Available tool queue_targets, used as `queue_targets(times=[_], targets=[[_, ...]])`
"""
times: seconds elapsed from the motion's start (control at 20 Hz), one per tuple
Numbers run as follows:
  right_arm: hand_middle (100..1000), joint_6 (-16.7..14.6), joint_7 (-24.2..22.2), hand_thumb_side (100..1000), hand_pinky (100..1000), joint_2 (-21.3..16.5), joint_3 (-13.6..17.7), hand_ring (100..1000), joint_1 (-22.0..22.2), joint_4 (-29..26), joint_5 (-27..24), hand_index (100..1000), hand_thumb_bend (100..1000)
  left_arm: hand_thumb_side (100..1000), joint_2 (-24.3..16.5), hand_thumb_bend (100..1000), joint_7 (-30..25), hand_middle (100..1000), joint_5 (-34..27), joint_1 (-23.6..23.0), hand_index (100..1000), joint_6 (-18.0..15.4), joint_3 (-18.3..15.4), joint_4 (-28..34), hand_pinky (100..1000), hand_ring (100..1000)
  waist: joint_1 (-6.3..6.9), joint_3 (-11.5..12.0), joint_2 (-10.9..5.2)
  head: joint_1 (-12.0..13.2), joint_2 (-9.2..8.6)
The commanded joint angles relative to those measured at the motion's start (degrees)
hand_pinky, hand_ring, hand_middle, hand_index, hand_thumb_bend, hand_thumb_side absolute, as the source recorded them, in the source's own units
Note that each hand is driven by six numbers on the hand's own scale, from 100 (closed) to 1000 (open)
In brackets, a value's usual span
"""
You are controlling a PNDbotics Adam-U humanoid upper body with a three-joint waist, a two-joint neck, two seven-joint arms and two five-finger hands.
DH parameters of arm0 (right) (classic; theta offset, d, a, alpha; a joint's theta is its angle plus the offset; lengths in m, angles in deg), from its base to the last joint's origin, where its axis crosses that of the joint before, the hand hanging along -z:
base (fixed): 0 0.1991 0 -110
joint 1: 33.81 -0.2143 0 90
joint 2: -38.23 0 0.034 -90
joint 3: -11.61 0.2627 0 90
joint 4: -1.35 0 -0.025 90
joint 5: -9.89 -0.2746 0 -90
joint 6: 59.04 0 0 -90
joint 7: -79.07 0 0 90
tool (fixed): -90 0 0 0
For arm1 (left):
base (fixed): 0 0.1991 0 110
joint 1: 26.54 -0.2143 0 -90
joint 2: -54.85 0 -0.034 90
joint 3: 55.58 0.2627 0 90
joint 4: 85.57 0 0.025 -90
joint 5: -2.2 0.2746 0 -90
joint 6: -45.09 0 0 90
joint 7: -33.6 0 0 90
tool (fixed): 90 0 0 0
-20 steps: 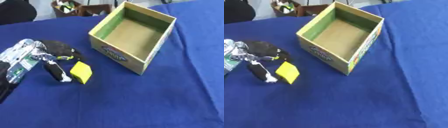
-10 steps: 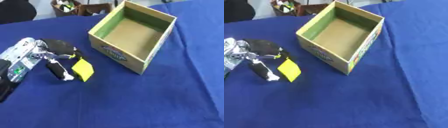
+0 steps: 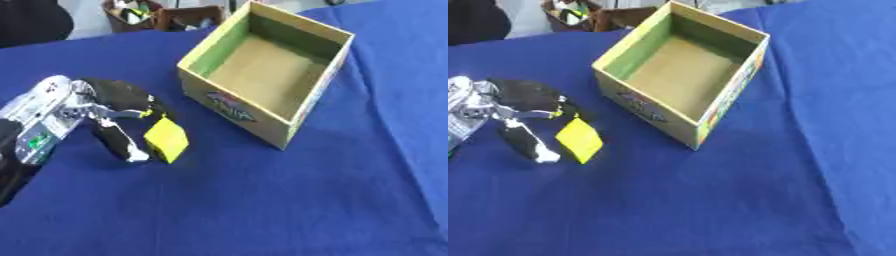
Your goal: Pick up objects on the table and place them in the box.
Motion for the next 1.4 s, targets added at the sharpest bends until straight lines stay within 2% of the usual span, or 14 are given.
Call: queue_targets(times=[0.05,0.4,0.7,1.1,1.4], targets=[[612,0.1,-0.2,594,514,-0.7,0.4,635,-0.4,-0.9,0.1,765,100,607,-1.7,309,-8.7,969,1.6,1.0,1000,-9.4,-0.1,1.8,711,857,-0.15,0.1,-1.21,-0.1,-0.65],[611,0.1,-0.5,596,516,-0.8,0.4,635,-0.3,-0.9,0.1,764,100,544,-2.7,279,-8.7,922,1.5,1.6,990,-10.6,-0.3,6.0,693,838,0.08,0.1,-1.33,-0.3,-0.76],[611,0.3,-0.7,595,517,-0.7,0.3,636,-0.2,-0.9,0.1,764,100,531,-3.1,262,-8.7,913,0.4,1.7,979,-10.2,-0.6,7.9,687,835,0.27,0.2,-1.44,-0.6,-0.66],[611,0.5,-0.5,595,518,-0.8,0.4,637,-0.3,-0.9,0.0,765,100,528,-3.7,253,-8.7,898,0.6,1.3,948,-10.6,1.0,7.5,671,824,0.42,0.0,-1.39,-0.6,-0.87],[611,0.6,-0.2,593,519,-0.6,0.5,637,-0.3,-0.9,0.0,765,100,535,-3.3,239,-8.7,833,1.4,1.4,926,-10.7,2.0,5.0,651,805,0.43,-0.2,-1.28,-0.4,-0.99]])
